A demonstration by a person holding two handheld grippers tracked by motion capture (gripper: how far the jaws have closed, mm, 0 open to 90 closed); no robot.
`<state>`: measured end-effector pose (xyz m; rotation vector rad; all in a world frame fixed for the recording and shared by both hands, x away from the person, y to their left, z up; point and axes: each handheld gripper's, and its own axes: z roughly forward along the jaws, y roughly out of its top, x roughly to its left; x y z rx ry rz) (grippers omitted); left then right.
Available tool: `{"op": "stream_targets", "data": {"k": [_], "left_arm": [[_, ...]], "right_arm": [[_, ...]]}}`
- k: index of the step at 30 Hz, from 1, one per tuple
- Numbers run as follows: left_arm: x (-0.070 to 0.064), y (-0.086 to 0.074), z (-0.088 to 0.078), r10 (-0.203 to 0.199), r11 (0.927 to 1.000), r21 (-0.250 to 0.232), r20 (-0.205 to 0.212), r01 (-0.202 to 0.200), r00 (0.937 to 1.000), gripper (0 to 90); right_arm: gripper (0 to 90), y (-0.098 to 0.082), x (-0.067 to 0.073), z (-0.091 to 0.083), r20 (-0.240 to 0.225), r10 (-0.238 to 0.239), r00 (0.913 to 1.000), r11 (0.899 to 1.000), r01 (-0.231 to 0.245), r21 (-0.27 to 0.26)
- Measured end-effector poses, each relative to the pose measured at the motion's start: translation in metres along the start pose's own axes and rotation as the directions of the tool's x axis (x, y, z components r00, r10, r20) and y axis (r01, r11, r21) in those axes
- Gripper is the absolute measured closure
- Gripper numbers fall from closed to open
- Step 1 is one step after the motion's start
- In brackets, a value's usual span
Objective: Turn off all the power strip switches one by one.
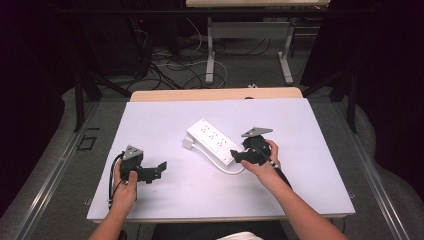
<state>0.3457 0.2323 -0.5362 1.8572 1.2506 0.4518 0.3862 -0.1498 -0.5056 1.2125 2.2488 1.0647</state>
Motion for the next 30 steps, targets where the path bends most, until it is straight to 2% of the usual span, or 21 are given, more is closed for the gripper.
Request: {"op": "stream_targets", "data": {"k": [5, 8, 10, 14, 15, 17, 18, 19, 21, 22, 25, 27, 29, 30], "left_arm": [[0.000, 0.000, 0.000, -0.005, 0.9999, -0.009, 0.000, 0.005, 1.0000, 0.2], [0.001, 0.000, 0.000, -0.007, 0.9999, -0.010, -0.002, 0.007, 1.0000, 0.3], [0.001, 0.000, 0.000, -0.005, 0.9999, -0.012, -0.002, 0.005, 1.0000, 0.3], [0.001, 0.000, 0.000, -0.009, 0.9999, -0.010, -0.002, 0.009, 1.0000, 0.3], [0.001, 0.000, 0.000, -0.010, 0.9999, -0.010, 0.000, 0.010, 0.9999, 0.3], [0.001, 0.000, 0.000, -0.010, 0.9999, -0.004, 0.003, 0.010, 0.9999, 0.3], [0.001, 0.000, 0.000, -0.010, 0.9999, -0.004, 0.003, 0.010, 0.9999, 0.3], [0.001, 0.000, 0.000, -0.011, 0.9999, -0.004, 0.004, 0.011, 0.9999, 0.2], [0.002, 0.000, 0.001, -0.011, 0.9999, -0.012, 0.004, 0.011, 0.9999, 0.3], [0.002, 0.000, 0.001, -0.011, 0.9999, -0.012, 0.003, 0.011, 0.9999, 0.3], [0.002, 0.000, 0.001, -0.011, 0.9999, -0.010, 0.002, 0.011, 0.9999, 0.3], [0.002, 0.000, 0.000, -0.011, 0.9999, -0.010, 0.002, 0.011, 0.9999, 0.2], [0.002, 0.000, 0.000, -0.011, 0.9999, -0.010, 0.004, 0.011, 0.9999, 0.3], [0.002, 0.000, 0.000, -0.013, 0.9999, -0.009, 0.004, 0.013, 0.9999, 0.3]], "right_arm": [[40.0, 0.009, 0.006, 0.006, -0.021, -0.004, 0.9998, 1.000, 0.004, 0.021], [41.9, 0.015, 0.010, 0.009, -0.023, -0.010, 0.9997, 0.999, 0.011, 0.043], [45.1, 0.019, 0.011, 0.011, -0.013, -0.025, 0.9996, 0.999, 0.025, 0.034], [55.8, 0.024, 0.014, 0.014, -0.042, -0.037, 0.9984, 0.998, 0.039, 0.045], [62.9, 0.027, 0.015, 0.016, -0.049, -0.063, 0.9968, 0.996, 0.066, 0.058], [69.8, 0.029, 0.018, 0.019, -0.054, -0.080, 0.9953, 0.994, 0.084, 0.067], [69.8, 0.029, 0.018, 0.019, -0.054, -0.080, 0.9953, 0.994, 0.084, 0.067], [74.6, 0.032, 0.019, 0.022, -0.052, -0.106, 0.9930, 0.991, 0.110, 0.079], [80.0, 0.034, 0.022, 0.023, -0.064, -0.117, 0.9910, 0.987, 0.124, 0.104], [82.1, 0.035, 0.023, 0.025, -0.067, -0.125, 0.9899, 0.987, 0.131, 0.094], [89.4, 0.037, 0.025, 0.030, -0.070, -0.144, 0.9871, 0.982, 0.151, 0.113], [90.0, 0.038, 0.027, 0.031, -0.075, -0.143, 0.9868, 0.975, 0.154, 0.160], [90.0, 0.036, 0.028, 0.035, -0.074, -0.149, 0.9860, 0.973, 0.160, 0.166], [90.0, 0.036, 0.029, 0.035, -0.078, -0.148, 0.9860, 0.969, 0.160, 0.189]]}}
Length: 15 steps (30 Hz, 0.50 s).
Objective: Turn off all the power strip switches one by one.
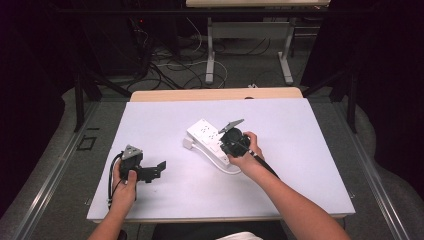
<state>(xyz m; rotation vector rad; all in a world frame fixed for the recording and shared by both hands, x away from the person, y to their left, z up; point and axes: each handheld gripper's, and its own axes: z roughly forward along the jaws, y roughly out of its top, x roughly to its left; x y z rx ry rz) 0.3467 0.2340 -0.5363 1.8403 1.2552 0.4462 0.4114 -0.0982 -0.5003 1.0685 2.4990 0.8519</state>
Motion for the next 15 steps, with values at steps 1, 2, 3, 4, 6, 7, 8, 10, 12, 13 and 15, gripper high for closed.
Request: {"op": "stream_targets", "data": {"k": [1, 2, 3, 4, 6, 7, 8, 10, 12, 13, 15], "left_arm": [[0.000, 0.000, 0.000, 0.000, 1.0000, 0.000, 0.000, 0.000, 1.0000, 0.3], [0.000, 0.000, -0.001, 0.000, 1.0000, 0.009, 0.004, 0.000, 1.0000, 0.3], [0.000, 0.000, 0.000, -0.002, 1.0000, 0.001, 0.000, 0.002, 1.0000, 0.3], [0.000, 0.000, 0.000, -0.002, 1.0000, 0.001, 0.000, 0.002, 1.0000, 0.3], [0.000, 0.000, 0.000, -0.001, 1.0000, 0.002, -0.001, 0.001, 1.0000, 0.3], [0.000, 0.000, 0.000, -0.001, 1.0000, 0.001, -0.001, 0.001, 1.0000, 0.3], [0.000, 0.000, 0.000, -0.001, 1.0000, 0.001, 0.000, 0.001, 1.0000, 0.2], [0.000, 0.000, 0.001, 0.002, 1.0000, -0.001, 0.001, -0.002, 1.0000, 0.3], [0.000, 0.000, 0.001, 0.000, 1.0000, 0.002, 0.001, 0.000, 1.0000, 0.3], [0.000, 0.000, 0.001, 0.000, 1.0000, 0.003, 0.002, 0.000, 1.0000, 0.3], [0.001, 0.000, 0.001, -0.003, 1.0000, 0.002, 0.002, 0.003, 1.0000, 0.3]], "right_arm": [[90.0, -0.001, 0.000, 0.000, -0.004, -0.008, 1.0000, 1.000, 0.008, 0.021], [90.0, -0.001, 0.000, 0.001, -0.007, -0.016, 0.9998, 0.999, 0.016, 0.033], [90.0, -0.002, 0.000, 0.002, -0.002, -0.020, 0.9998, 0.999, 0.021, 0.046], [90.0, -0.002, 0.000, 0.002, 0.004, -0.016, 0.9999, 0.998, 0.016, 0.056], [90.0, -0.002, 0.000, 0.003, -0.001, -0.011, 0.9999, 0.997, 0.011, 0.073], [90.0, -0.002, 0.000, 0.003, -0.001, -0.011, 0.9999, 0.997, 0.011, 0.073], [90.0, -0.004, -0.002, 0.005, -0.003, -0.011, 0.9999, 0.996, 0.011, 0.084], [90.0, -0.004, -0.004, 0.007, -0.002, -0.005, 1.0000, 0.994, 0.005, 0.111], [90.0, -0.005, -0.005, 0.009, -0.003, -0.002, 1.0000, 0.991, 0.002, 0.135], [90.0, -0.006, -0.005, 0.010, -0.004, 0.005, 1.0000, 0.990, -0.004, 0.143], [90.0, -0.005, -0.006, 0.011, -0.011, 0.001, 0.9999, 0.989, 0.001, 0.147]]}}
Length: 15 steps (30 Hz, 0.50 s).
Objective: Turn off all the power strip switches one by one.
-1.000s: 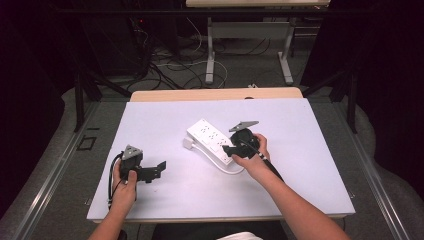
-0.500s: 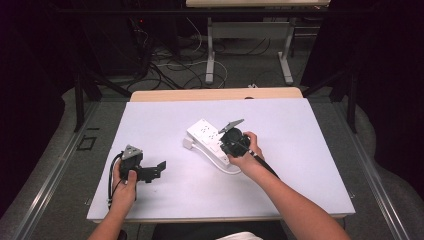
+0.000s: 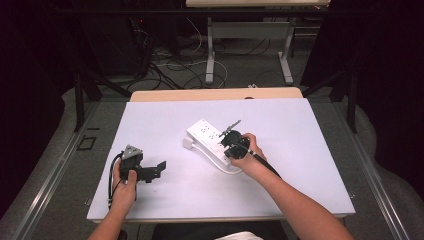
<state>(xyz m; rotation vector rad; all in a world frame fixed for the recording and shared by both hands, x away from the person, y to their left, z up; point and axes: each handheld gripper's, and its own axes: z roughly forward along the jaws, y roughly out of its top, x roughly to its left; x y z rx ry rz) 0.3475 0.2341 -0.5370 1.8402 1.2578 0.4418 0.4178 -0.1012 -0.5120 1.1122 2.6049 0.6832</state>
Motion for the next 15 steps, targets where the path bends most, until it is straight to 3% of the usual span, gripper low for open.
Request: {"op": "stream_targets", "data": {"k": [8, 10, 11, 15], "left_arm": [[0.0004, 0.0002, -0.0008, -0.005, 0.9999, 0.011, 0.001, 0.005, 1.0000, 0.3], [0.0005, -0.0001, -0.0005, -0.007, 0.9999, 0.008, 0.001, 0.007, 1.0000, 0.3], [0.0006, -0.0002, -0.0004, -0.007, 0.9999, 0.008, 0.000, 0.007, 1.0000, 0.3], [0.0011, -0.0004, 0.0001, -0.009, 0.9999, 0.011, -0.001, 0.009, 1.0000, 0.2]], "right_arm": [[90.0, 0.0012, 0.0006, 0.0008, 0.000, 0.019, 0.9998, 1.000, -0.019, 0.008], [90.0, 0.0014, -0.0002, 0.0013, 0.001, 0.005, 1.0000, 1.000, -0.005, 0.002], [90.0, 0.0023, 0.0012, -0.0006, 0.009, 0.009, 0.9999, 0.999, -0.009, 0.039], [90.0, 0.0012, 0.0028, 0.0025, 0.023, -0.017, 0.9996, 1.000, 0.017, 0.013]]}}
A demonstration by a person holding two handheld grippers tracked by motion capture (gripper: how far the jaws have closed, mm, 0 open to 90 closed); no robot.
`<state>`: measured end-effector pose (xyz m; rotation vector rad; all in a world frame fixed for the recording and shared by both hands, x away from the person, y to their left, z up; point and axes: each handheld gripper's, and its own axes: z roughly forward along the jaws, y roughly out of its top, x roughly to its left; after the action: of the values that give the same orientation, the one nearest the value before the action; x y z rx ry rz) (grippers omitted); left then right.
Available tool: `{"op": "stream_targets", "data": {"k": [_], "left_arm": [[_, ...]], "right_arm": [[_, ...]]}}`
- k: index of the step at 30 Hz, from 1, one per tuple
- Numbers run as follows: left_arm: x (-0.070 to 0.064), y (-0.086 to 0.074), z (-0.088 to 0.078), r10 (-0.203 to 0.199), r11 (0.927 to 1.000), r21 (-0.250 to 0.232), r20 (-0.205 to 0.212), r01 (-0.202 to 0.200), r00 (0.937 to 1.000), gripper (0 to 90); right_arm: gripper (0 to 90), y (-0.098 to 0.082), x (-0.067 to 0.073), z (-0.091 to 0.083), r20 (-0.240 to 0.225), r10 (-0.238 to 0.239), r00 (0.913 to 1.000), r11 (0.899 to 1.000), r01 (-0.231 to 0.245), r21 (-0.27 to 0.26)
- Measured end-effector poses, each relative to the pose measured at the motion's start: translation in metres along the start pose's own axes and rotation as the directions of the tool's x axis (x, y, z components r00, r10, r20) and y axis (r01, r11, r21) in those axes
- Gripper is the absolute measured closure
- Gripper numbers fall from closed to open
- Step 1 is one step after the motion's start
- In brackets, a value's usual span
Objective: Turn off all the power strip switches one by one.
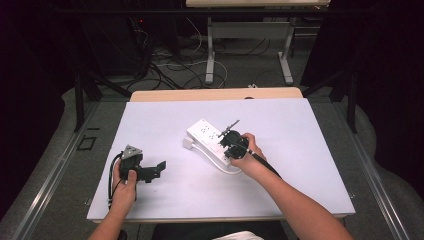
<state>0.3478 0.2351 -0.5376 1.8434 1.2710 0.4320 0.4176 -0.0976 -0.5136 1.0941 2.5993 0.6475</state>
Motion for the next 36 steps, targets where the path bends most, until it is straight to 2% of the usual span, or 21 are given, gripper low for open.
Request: {"op": "stream_targets", "data": {"k": [1, 4, 7, 8, 9, 13, 16, 17, 18, 22, 25, 26, 27, 29, 32, 36], "left_arm": [[0.000, 0.000, 0.000, -0.001, 1.0000, 0.000, 0.000, 0.001, 1.0000, 0.3], [0.000, 0.000, 0.000, -0.003, 1.0000, 0.003, 0.001, 0.003, 1.0000, 0.3], [-0.001, 0.000, 0.000, -0.001, 1.0000, 0.005, 0.002, 0.001, 1.0000, 0.3], [-0.001, -0.001, 0.000, -0.001, 1.0000, 0.000, 0.000, 0.001, 1.0000, 0.3], [-0.002, -0.001, 0.000, -0.001, 1.0000, 0.000, 0.000, 0.001, 1.0000, 0.3], [-0.001, -0.001, 0.000, 0.002, 1.0000, 0.002, -0.001, -0.002, 1.0000, 0.2], [0.000, -0.001, 0.000, -0.001, 1.0000, 0.003, 0.002, 0.001, 1.0000, 0.3], [0.000, 0.000, 0.000, -0.001, 1.0000, 0.005, 0.001, 0.001, 1.0000, 0.3], [0.000, 0.000, 0.000, -0.001, 1.0000, 0.004, 0.001, 0.001, 1.0000, 0.2], [0.000, 0.000, 0.000, -0.004, 1.0000, 0.000, 0.000, 0.004, 1.0000, 0.3], [0.000, 0.000, 0.001, -0.003, 1.0000, -0.006, -0.001, 0.003, 1.0000, 0.3], [0.000, 0.000, 0.001, -0.003, 1.0000, -0.006, 0.001, 0.003, 1.0000, 0.3], [0.000, 0.000, 0.001, -0.003, 1.0000, -0.007, 0.001, 0.003, 1.0000, 0.3], [0.000, 0.001, 0.000, -0.001, 1.0000, 0.001, 0.002, 0.001, 1.0000, 0.2], [0.000, 0.001, -0.001, 0.000, 1.0000, 0.001, 0.002, 0.000, 1.0000, 0.2], [0.000, 0.001, -0.001, 0.000, 1.0000, 0.001, 0.004, 0.000, 1.0000, 0.3]], "right_arm": [[90.0, 0.000, 0.002, -0.001, 0.001, -0.001, 1.0000, 1.000, 0.001, 0.018], [90.0, 0.001, 0.005, 0.000, 0.022, -0.041, 0.9989, 0.999, 0.041, 0.017], [90.0, 0.002, 0.004, 0.001, 0.022, -0.029, 0.9994, 0.999, 0.028, 0.022], [90.0, 0.002, 0.005, 0.000, 0.014, 0.008, 0.9999, 1.000, -0.009, 0.030], [90.0, 0.002, 0.004, 0.001, 0.009, -0.005, 0.9999, 1.000, 0.004, 0.025], [90.0, 0.001, 0.004, 0.001, 0.010, -0.005, 0.9999, 1.000, 0.005, 0.025], [90.0, 0.002, 0.006, 0.002, 0.038, -0.033, 0.9987, 0.999, 0.032, 0.021], [90.0, 0.002, 0.006, 0.001, 0.039, -0.016, 0.9991, 1.000, 0.015, 0.025], [90.0, 0.002, 0.004, 0.001, 0.025, -0.022, 0.9995, 1.000, 0.021, 0.020], [90.0, 0.003, 0.003, -0.001, 0.016, -0.019, 0.9997, 1.000, 0.019, 0.004], [90.0, 0.003, 0.003, -0.002, 0.001, 0.011, 0.9999, 1.000, -0.011, 0.010], [90.0, 0.003, 0.004, -0.001, 0.009, 0.019, 0.9998, 1.000, -0.019, 0.003], [90.0, 0.004, 0.002, 0.000, 0.006, -0.012, 0.9999, 1.000, 0.012, -0.009], [90.0, 0.006, 0.003, 0.000, 0.004, 0.014, 0.9999, 1.000, -0.014, -0.006], [90.0, 0.008, 0.002, 0.000, 0.004, 0.010, 0.9999, 1.000, -0.010, -0.018], [90.0, 0.014, 0.002, -0.001, -0.009, 0.029, 0.9995, 0.999, -0.030, -0.026]]}}
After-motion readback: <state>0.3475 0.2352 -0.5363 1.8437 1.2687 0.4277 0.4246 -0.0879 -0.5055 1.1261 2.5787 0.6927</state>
